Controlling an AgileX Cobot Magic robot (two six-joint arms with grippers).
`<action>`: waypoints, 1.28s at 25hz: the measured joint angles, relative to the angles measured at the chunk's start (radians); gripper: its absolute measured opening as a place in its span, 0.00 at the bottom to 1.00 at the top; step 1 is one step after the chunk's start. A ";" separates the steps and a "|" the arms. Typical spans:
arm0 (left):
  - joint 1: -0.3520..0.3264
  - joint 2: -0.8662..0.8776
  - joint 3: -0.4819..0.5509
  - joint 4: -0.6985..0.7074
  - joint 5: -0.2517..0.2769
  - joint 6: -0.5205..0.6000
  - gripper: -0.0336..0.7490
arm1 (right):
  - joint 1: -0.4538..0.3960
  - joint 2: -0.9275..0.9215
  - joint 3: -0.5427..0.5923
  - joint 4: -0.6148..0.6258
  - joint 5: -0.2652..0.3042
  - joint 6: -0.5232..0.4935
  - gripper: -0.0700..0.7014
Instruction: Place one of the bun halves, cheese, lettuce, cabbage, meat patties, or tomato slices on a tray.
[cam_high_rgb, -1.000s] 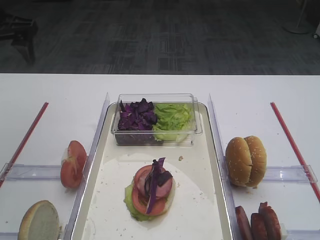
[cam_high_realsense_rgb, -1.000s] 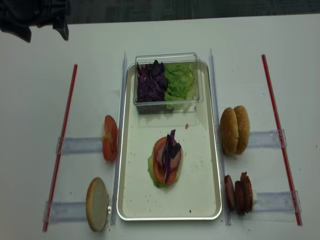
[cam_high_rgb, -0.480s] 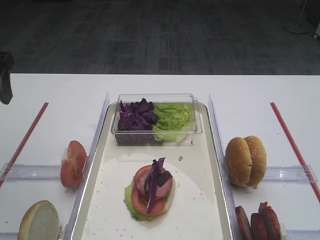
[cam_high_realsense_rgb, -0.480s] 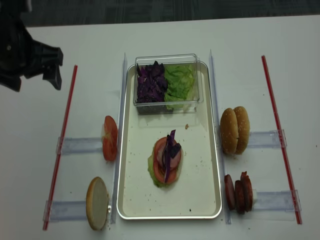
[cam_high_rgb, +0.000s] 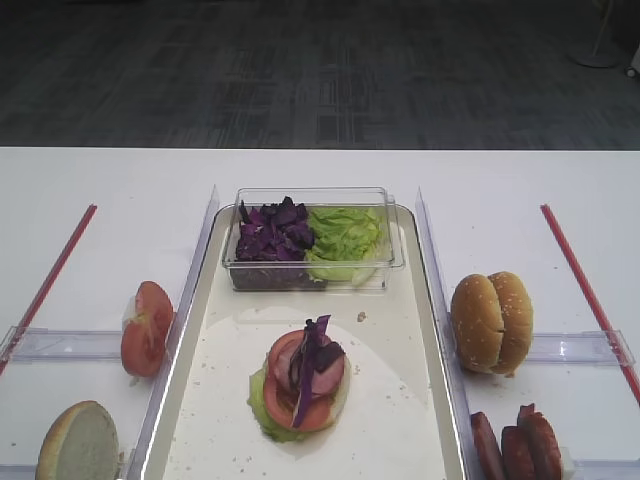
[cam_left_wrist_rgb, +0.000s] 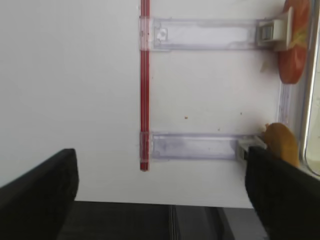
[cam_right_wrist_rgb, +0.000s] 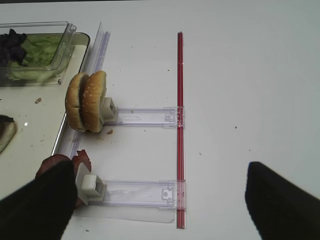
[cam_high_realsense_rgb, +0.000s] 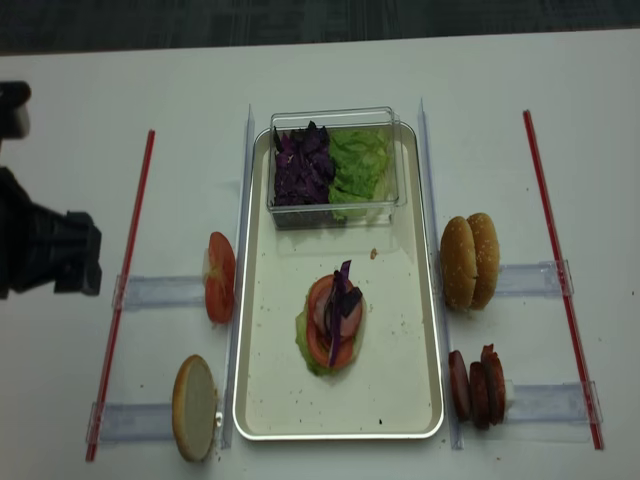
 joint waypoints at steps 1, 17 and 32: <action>0.000 -0.032 0.026 0.000 0.000 0.000 0.84 | 0.000 0.000 0.000 0.000 0.000 0.000 0.99; 0.002 -0.509 0.356 0.000 0.004 0.000 0.84 | 0.000 0.000 0.000 0.000 0.000 0.000 0.99; 0.002 -0.912 0.439 0.004 -0.052 0.014 0.84 | 0.000 0.000 0.000 0.000 0.000 0.000 0.99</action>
